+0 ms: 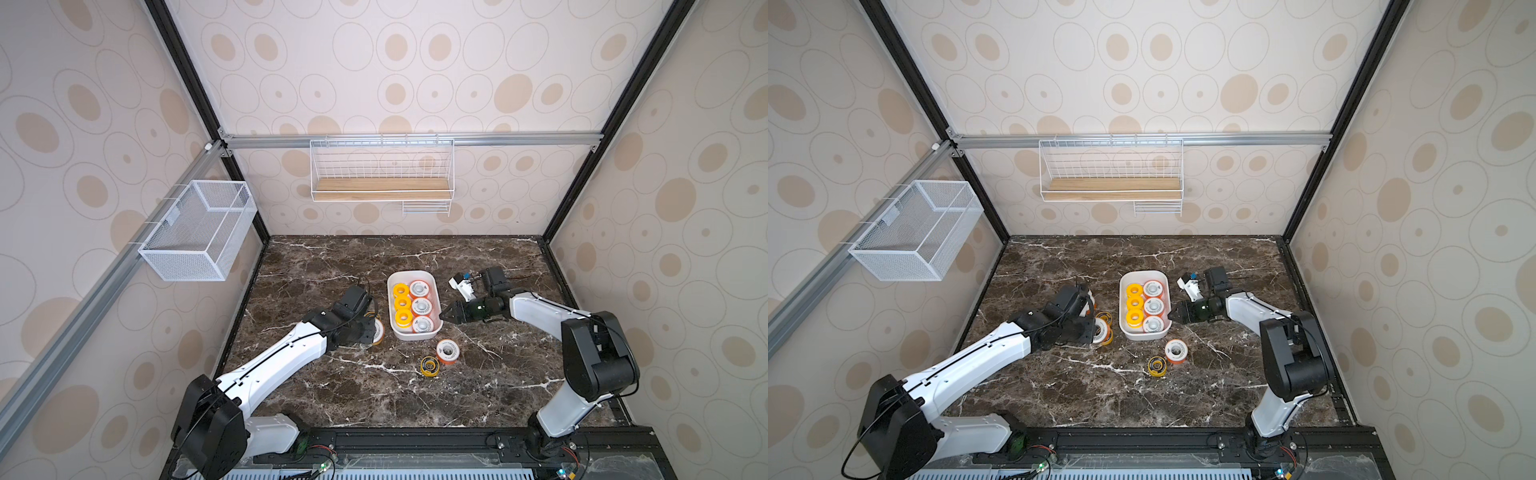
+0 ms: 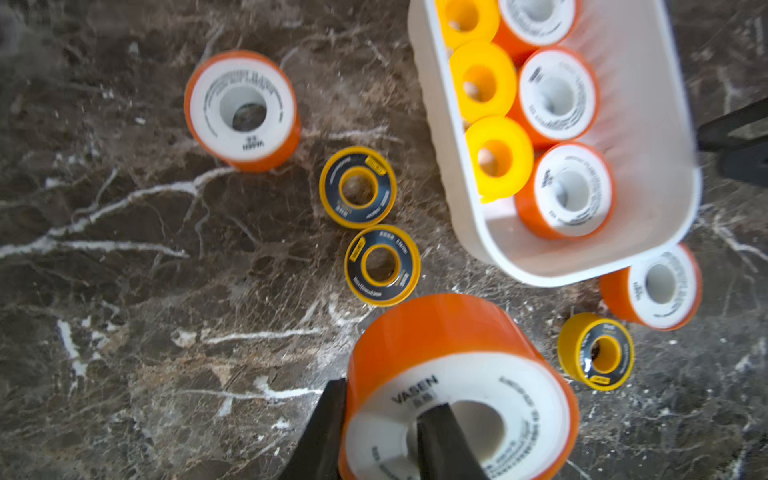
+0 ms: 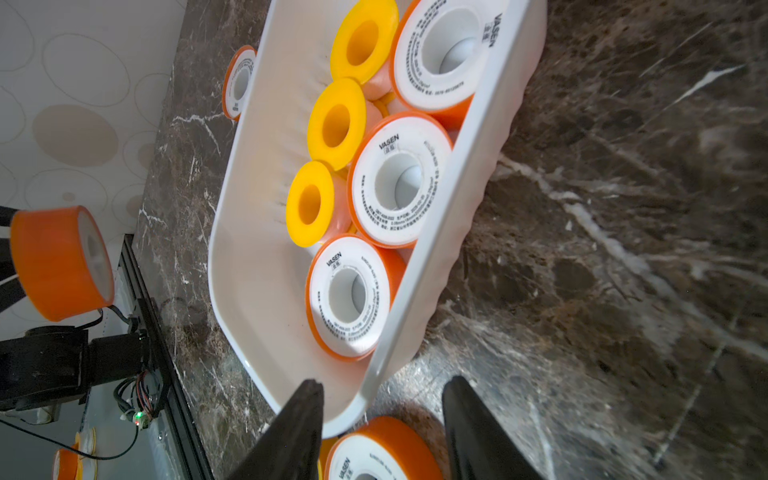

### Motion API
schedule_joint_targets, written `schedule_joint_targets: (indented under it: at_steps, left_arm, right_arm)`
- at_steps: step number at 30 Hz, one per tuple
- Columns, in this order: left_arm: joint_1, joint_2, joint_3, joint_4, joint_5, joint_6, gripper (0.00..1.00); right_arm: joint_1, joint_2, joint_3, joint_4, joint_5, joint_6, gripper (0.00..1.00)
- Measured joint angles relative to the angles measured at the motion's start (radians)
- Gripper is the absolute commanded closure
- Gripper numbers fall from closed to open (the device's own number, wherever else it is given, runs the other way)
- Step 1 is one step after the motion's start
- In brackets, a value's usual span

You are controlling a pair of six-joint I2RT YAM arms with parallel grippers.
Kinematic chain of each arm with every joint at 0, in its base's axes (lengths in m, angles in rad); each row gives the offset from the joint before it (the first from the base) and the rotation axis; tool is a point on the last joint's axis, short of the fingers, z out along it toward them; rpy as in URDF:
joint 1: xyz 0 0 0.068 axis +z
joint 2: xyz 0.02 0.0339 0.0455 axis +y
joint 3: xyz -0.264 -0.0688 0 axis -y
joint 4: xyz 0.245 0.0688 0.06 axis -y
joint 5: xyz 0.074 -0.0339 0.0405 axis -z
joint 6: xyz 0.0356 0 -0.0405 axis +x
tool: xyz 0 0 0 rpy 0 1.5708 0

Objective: Put the sealing tape into the storage box
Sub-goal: Pick up the sealing tape at the center of the board, then adjust the storage box at the center of the board.

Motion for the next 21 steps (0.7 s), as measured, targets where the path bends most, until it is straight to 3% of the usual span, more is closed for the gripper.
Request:
schedule_joint_targets:
  at_steps: [21]
  left_arm:
    - [0.013,0.591,0.575,0.006,0.133,0.053,0.76]
  right_arm:
    - [0.01,0.039,0.024,-0.002,-0.065,0.0,0.57]
